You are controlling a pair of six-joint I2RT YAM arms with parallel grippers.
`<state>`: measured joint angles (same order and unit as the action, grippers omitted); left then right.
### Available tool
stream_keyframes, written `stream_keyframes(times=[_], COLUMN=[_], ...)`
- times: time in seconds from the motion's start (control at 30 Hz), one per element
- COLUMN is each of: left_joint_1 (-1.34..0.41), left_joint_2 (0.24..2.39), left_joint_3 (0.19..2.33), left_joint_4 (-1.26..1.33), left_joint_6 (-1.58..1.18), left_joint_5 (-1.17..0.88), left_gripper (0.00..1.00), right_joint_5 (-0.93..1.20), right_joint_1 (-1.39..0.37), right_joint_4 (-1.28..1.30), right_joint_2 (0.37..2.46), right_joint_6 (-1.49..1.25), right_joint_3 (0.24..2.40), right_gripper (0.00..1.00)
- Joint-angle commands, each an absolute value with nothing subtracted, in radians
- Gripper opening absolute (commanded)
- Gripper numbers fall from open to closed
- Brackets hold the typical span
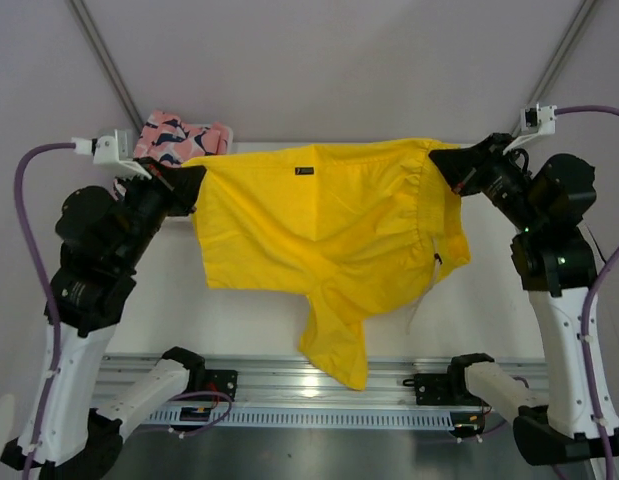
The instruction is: Fold and stack the shorts
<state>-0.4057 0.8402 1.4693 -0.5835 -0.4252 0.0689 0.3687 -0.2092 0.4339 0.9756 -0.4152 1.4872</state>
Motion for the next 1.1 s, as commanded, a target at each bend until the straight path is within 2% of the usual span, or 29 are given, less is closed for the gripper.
stream_keyframes(times=[0.0, 0.1, 0.33, 0.5, 0.77, 0.9, 1.07], left_joint_1=[-0.252, -0.114, -0.103, -0.103, -0.103, -0.103, -0.103], left_joint_2=[0.903, 0.945, 1.133, 1.098, 0.898, 0.705, 0.562], left_joint_3=[1.404, 1.283, 1.213, 1.203, 1.344, 1.321, 1.336], left_joint_4=[-0.490, -0.384, -0.221, -0.164, -0.235, -0.173, -0.179], left_joint_6=[-0.443, -0.503, -0.560, -0.572, -0.568, -0.557, -0.548], left_joint_5=[-0.052, -0.224, -0.256, -0.239, -0.239, -0.209, -0.172], left_gripper=[0.00, 0.00, 0.00, 0.00, 0.00, 0.00, 0.00], right_joint_5=[0.572, 0.669, 0.722, 0.758, 0.759, 0.729, 0.637], right_joint_1=[-0.060, 0.064, 0.144, 0.147, 0.147, 0.146, 0.146], right_joint_4=[0.252, 0.154, -0.035, -0.135, -0.166, -0.169, -0.097], right_joint_2=[1.037, 1.095, 1.287, 1.307, 1.096, 0.946, 0.758], right_joint_6=[-0.535, -0.586, -0.667, -0.696, -0.703, -0.649, -0.575], right_joint_3=[1.410, 1.356, 1.330, 1.331, 1.411, 1.431, 1.460], right_gripper=[0.00, 0.00, 0.00, 0.00, 0.00, 0.00, 0.00])
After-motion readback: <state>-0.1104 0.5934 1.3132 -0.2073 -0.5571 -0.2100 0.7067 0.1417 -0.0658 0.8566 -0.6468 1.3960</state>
